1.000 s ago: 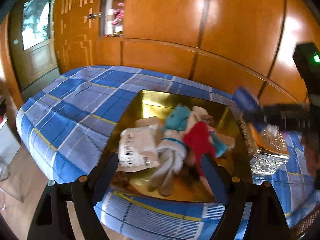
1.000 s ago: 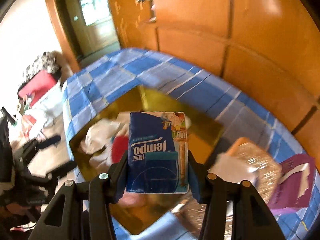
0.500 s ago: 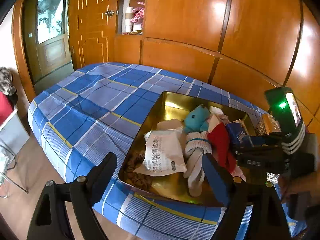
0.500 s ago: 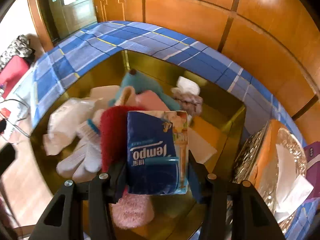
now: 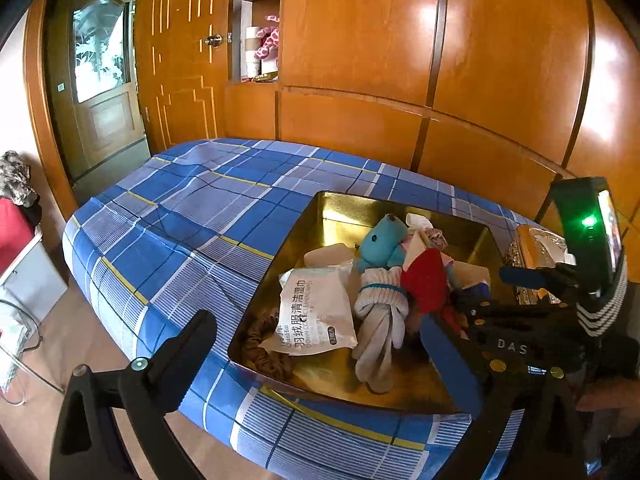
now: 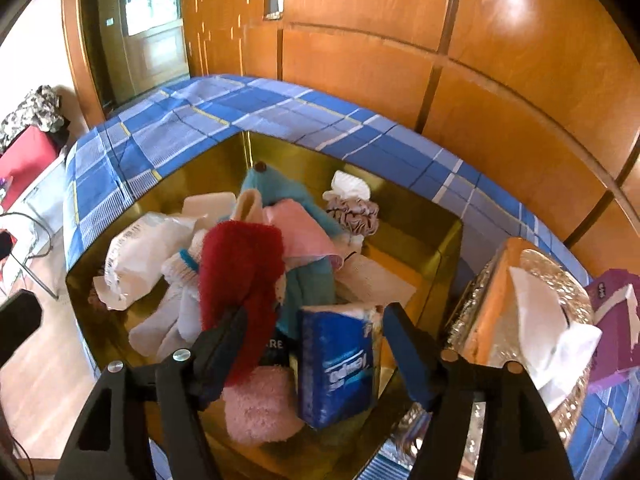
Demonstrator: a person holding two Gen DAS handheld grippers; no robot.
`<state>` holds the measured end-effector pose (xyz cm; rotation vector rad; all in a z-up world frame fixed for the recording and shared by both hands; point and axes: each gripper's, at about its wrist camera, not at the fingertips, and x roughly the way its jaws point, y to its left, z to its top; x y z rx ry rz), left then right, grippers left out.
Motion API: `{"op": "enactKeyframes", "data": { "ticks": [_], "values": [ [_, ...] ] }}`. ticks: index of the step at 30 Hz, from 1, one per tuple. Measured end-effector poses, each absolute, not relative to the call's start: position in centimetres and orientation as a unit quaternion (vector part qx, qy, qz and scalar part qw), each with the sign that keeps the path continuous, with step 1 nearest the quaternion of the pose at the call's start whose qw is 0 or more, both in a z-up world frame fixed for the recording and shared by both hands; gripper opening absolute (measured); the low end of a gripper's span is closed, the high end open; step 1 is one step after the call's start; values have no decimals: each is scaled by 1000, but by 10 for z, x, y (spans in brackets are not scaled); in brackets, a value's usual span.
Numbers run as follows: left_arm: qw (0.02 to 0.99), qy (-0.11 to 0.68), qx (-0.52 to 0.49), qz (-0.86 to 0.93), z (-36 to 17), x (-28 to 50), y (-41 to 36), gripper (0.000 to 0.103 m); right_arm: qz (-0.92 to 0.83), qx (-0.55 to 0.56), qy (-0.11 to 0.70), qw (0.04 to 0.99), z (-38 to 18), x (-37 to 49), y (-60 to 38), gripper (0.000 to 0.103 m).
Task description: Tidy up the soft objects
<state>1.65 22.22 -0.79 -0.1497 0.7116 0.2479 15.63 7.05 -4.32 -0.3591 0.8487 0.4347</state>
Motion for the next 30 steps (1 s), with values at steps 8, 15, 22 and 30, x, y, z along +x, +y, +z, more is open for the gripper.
{"op": "enactKeyframes", "data": {
  "ticks": [8,15,22,30],
  "values": [
    [934,327,-59,133,0,7,212,103,181,-139,366,902,-22,129,50,74],
    [937,320,-63,125,4,1,201,103,129,-101,329,930,-12,94,23,74],
    [940,310,-38,137,7,-3,184,103,94,-72,317,941,-13,77,1,74],
    [942,305,-29,138,8,-6,172,103,85,-75,308,944,-14,69,-7,74]
  ]
}}
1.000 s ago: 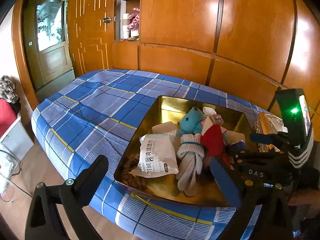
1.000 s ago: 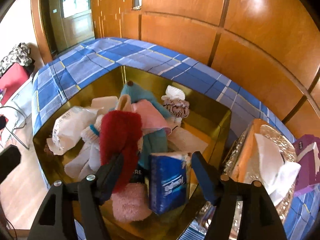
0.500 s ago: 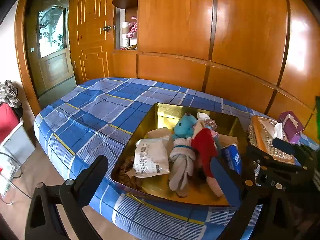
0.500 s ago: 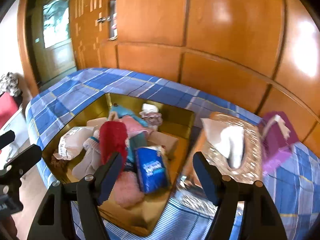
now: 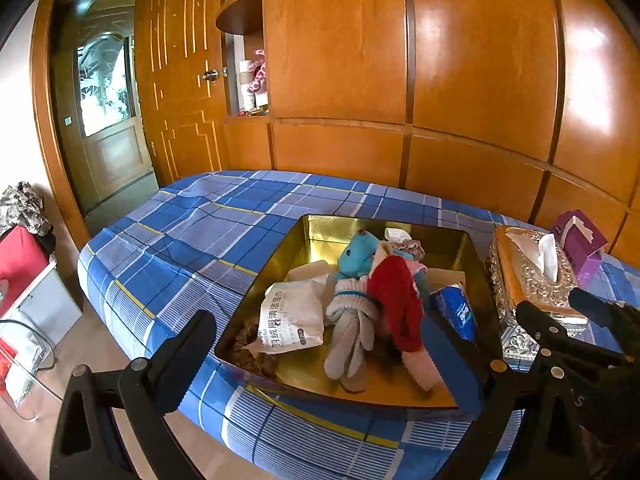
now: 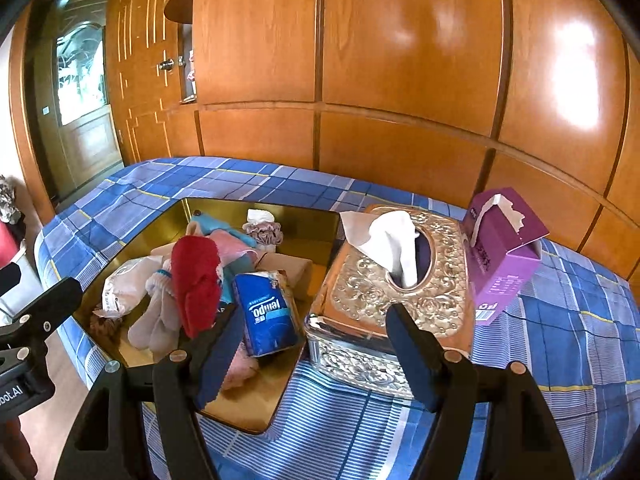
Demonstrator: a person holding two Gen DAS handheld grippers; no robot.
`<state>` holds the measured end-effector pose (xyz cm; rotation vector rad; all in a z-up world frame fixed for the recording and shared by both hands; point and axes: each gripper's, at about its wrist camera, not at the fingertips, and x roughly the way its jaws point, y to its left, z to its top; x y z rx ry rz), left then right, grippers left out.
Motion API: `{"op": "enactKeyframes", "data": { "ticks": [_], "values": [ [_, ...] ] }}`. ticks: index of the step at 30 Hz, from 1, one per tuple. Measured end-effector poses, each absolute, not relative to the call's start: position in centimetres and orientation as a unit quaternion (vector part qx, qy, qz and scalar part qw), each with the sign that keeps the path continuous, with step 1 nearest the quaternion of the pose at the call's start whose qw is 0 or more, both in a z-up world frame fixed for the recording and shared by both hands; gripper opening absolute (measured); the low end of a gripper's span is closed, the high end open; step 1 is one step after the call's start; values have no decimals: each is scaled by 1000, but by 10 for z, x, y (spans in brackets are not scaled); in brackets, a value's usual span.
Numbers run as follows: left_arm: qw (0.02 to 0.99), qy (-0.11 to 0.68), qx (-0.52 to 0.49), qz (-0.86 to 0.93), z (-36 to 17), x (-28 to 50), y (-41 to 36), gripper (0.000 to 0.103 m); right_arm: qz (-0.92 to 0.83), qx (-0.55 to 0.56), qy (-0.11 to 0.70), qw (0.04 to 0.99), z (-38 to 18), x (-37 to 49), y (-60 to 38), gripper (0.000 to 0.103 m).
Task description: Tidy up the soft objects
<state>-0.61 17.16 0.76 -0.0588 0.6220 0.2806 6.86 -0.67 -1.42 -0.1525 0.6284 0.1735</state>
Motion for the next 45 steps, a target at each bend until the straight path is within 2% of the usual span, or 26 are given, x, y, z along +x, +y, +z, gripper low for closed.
{"op": "enactKeyframes", "data": {
  "ticks": [45],
  "values": [
    [939,311,-48,140,6,-6,172,103,90,-58,304,947,-10,64,-12,74]
  ]
}}
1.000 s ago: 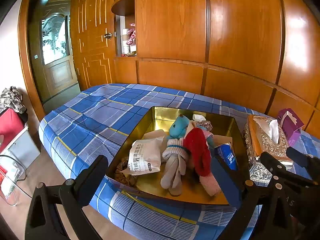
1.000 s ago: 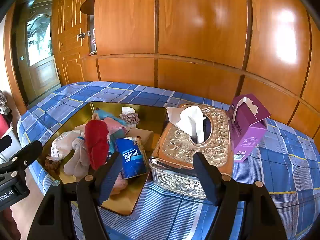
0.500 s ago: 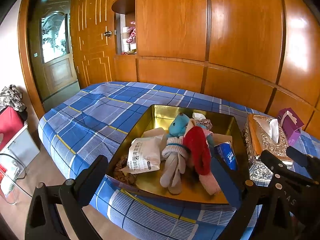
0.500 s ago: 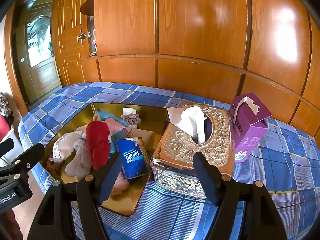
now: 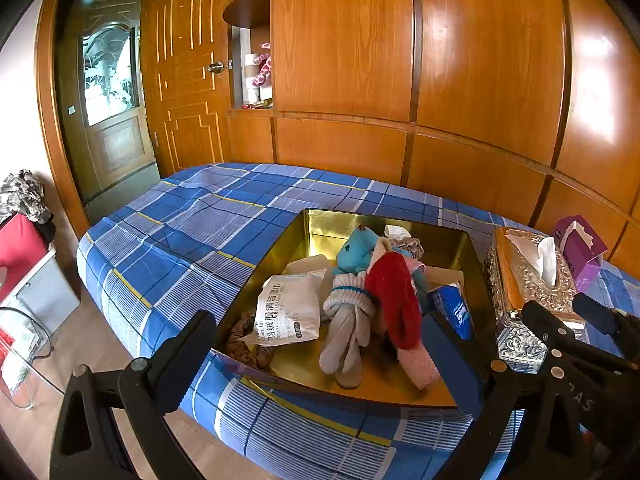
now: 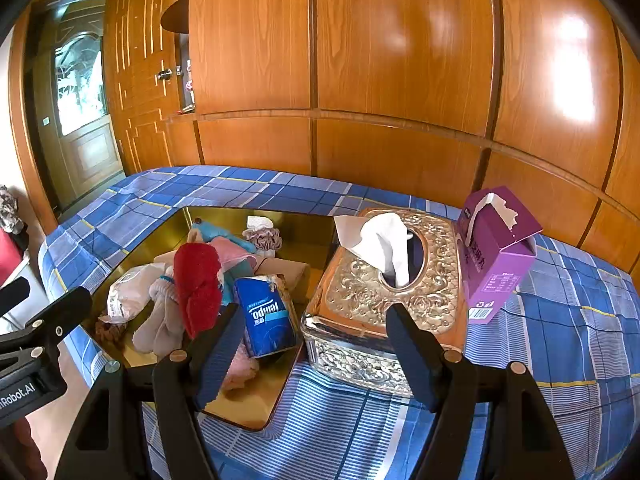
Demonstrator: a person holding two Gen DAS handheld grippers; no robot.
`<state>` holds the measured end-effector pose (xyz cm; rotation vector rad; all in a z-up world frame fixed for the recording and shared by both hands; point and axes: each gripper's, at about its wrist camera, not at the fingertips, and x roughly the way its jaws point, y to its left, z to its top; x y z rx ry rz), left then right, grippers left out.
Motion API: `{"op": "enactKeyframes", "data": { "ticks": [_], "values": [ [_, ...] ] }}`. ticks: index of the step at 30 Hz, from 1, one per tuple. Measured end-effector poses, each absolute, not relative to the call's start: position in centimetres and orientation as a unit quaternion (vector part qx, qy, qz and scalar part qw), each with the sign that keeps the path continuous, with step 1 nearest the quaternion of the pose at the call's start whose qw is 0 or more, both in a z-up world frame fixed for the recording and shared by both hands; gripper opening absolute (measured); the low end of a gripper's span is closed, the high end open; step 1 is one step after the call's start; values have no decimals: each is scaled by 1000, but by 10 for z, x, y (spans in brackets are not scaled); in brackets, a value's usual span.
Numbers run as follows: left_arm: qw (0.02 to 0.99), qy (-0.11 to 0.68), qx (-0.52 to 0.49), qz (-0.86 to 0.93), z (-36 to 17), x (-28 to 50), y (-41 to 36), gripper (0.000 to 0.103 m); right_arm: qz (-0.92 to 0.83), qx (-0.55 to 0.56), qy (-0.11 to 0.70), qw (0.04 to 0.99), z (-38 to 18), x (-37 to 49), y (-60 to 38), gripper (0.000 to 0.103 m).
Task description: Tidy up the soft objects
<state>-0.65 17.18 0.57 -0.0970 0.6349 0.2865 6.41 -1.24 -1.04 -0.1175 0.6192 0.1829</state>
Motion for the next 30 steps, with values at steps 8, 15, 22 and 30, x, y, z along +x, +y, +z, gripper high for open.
{"op": "enactKeyframes", "data": {
  "ticks": [8,15,22,30],
  "values": [
    [936,319,-51,140,3,-6,173,103,88,-57,303,947,-11,63,-14,74],
    [936,320,-50,142,2,-6,173,103,86,-56,305,947,-12,64,-16,74],
    [935,321,-48,140,1,-5,172,103,85,-53,306,947,-13,64,-18,74],
    [940,305,-43,150,3,-8,173,102,83,-47,299,950,-10,62,-22,74]
  ]
}}
